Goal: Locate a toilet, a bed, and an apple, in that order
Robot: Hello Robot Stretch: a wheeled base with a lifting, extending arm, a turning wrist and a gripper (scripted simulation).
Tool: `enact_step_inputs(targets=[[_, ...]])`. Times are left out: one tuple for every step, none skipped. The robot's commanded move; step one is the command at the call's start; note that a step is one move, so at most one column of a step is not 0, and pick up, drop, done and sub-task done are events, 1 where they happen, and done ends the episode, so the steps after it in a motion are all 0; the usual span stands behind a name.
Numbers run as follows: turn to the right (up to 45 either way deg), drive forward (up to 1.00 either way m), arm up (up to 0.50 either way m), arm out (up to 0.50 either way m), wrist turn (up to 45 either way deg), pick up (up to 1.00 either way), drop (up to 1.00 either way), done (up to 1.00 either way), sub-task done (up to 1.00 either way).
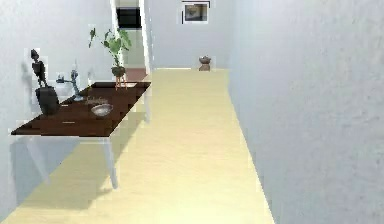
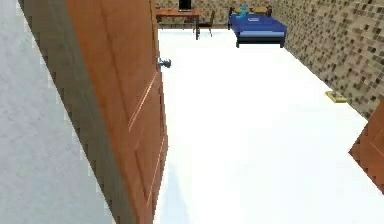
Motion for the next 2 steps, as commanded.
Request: enact_step_inputs(targets=[[0.0,1.0,0.0,0.0,0.0,0.0,0.0,0.0,0.0],[0.0,1.0,0.0,0.0,0.0,0.0,0.0,0.0,0.0]])
